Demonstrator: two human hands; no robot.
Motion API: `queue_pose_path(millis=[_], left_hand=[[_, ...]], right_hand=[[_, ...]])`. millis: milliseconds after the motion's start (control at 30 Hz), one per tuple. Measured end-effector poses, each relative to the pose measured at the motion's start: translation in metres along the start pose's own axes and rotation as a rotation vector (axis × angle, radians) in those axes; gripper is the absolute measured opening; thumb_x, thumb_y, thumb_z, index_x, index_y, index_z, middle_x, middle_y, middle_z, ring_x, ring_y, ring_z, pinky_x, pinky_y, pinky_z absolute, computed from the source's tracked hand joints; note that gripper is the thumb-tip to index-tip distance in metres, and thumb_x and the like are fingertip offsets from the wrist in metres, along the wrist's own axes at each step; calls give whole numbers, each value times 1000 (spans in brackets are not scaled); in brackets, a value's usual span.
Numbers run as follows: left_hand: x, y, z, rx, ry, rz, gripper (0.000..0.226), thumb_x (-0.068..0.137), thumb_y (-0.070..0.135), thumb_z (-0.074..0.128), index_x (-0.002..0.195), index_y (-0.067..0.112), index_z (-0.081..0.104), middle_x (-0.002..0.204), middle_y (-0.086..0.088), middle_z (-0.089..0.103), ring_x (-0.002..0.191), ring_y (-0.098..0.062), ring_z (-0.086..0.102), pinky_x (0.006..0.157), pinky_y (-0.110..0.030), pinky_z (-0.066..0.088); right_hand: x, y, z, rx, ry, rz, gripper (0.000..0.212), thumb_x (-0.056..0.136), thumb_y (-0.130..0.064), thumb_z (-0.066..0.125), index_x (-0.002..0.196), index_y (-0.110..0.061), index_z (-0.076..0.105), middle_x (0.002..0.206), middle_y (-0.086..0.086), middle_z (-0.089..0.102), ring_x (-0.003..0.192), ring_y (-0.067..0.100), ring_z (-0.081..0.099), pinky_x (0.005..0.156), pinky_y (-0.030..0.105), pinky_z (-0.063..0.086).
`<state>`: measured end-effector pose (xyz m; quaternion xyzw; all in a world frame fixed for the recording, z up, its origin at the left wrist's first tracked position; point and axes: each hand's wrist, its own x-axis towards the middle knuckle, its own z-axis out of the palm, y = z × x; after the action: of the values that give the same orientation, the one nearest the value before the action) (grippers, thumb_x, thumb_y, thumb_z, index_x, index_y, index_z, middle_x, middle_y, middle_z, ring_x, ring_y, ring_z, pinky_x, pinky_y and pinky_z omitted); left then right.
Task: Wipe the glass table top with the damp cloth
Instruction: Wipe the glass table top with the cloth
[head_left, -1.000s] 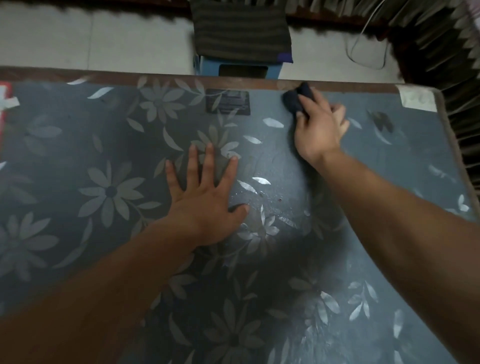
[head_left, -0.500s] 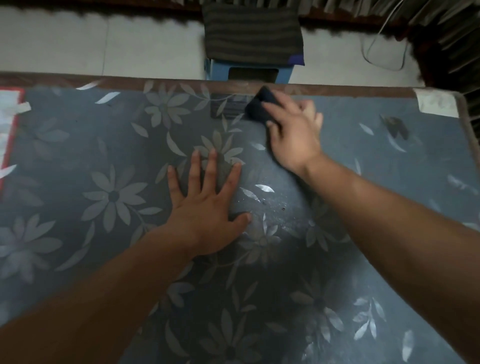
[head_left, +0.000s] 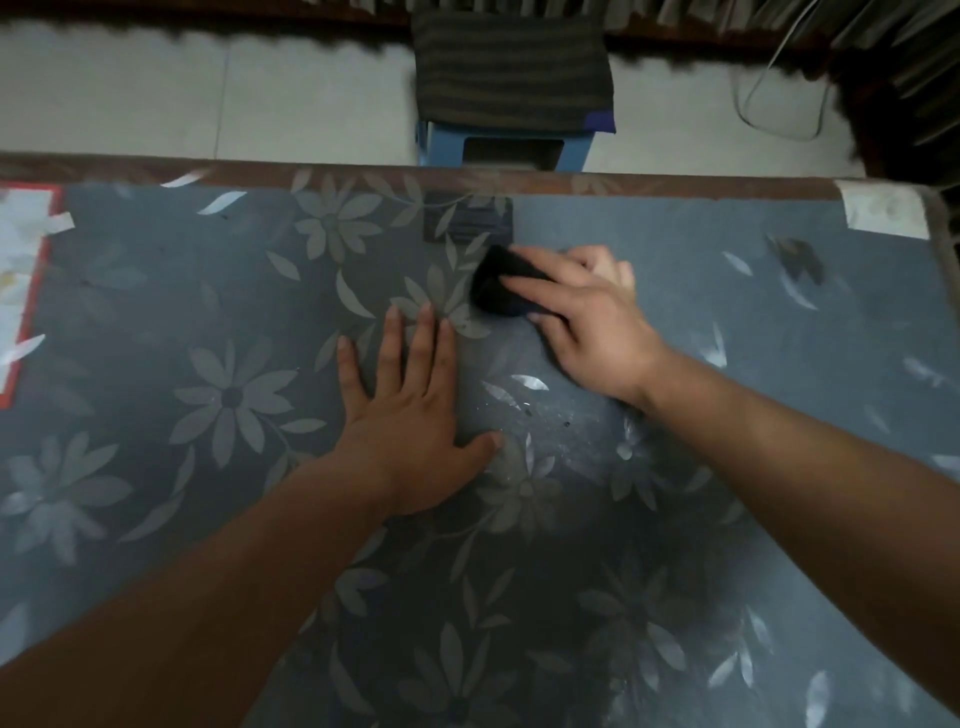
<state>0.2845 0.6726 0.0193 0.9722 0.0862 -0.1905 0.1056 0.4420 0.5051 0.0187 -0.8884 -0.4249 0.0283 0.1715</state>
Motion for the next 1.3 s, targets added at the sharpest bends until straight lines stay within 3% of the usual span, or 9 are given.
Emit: queue_pose_path(millis=[67, 167, 400, 600, 833, 900, 1033, 1200, 1300], left_hand=[[1, -1, -1, -14, -8, 9, 107, 74, 82, 17, 148, 19, -29, 154, -1, -40, 139, -25, -41, 110, -66, -16], [3, -1, -3, -38, -27, 13, 101, 77, 76, 17, 147, 21, -31, 153, 1, -42, 138, -23, -42, 109, -64, -20], [3, 0, -10, -61, -85, 9, 94, 86, 51, 35, 150, 19, -26, 155, 0, -39, 140, -24, -40, 110, -63, -20], [4, 0, -11, -47, -87, -5, 93, 88, 49, 36, 150, 20, -27, 156, 0, -38, 141, -24, -38, 111, -63, -19], [4, -1, -11, -73, -84, 2, 91, 89, 41, 41, 152, 21, -21, 158, 1, -33, 143, -23, -34, 111, -61, -20], [4, 0, -10, -72, -67, 6, 90, 89, 40, 41, 153, 20, -20, 159, 0, -32, 143, -24, -34, 112, -61, -20], [3, 0, -10, -81, -35, 14, 88, 90, 38, 44, 154, 20, -14, 160, -1, -27, 145, -24, -31, 112, -60, -19], [-8, -6, -9, -151, 86, 77, 75, 92, 33, 49, 156, 24, 11, 165, -3, -10, 149, -24, -19, 115, -58, -16], [-34, -4, -6, -175, 283, 93, 56, 93, 35, 42, 147, 23, 35, 162, -10, 17, 151, -27, 4, 119, -55, -5]], right_hand=[[7, 21, -10, -21, 34, 123, 43, 94, -17, 56, 135, -33, 60, 149, -10, 48, 114, 29, 41, 92, 41, 28], [29, 19, -6, -5, 86, 351, 44, 96, -20, 53, 136, -37, 57, 150, -16, 45, 113, 26, 37, 87, 32, 19], [-81, -11, -6, 66, -25, -16, 46, 84, -10, 63, 126, -28, 67, 145, -11, 53, 111, 27, 44, 88, 35, 24], [-39, -10, 5, -6, 145, 319, 41, 89, -19, 58, 127, -33, 64, 144, -14, 52, 108, 30, 43, 82, 32, 18], [-144, -43, -2, -22, -13, 10, 43, 85, -18, 64, 127, -28, 65, 148, -7, 50, 112, 30, 46, 86, 33, 21], [-146, -29, -5, -57, 14, 80, 41, 87, -21, 59, 127, -29, 65, 147, -7, 51, 110, 31, 46, 85, 33, 20], [-112, -37, 8, -64, 191, 460, 39, 91, -25, 56, 129, -30, 63, 146, -9, 52, 107, 29, 42, 80, 30, 16], [-167, -86, 14, -86, 58, 193, 45, 88, -17, 61, 131, -28, 62, 148, -8, 49, 105, 26, 41, 78, 29, 15], [-198, -64, 3, -105, 40, 223, 45, 86, -18, 58, 129, -29, 64, 148, -6, 50, 105, 29, 43, 81, 31, 19]])
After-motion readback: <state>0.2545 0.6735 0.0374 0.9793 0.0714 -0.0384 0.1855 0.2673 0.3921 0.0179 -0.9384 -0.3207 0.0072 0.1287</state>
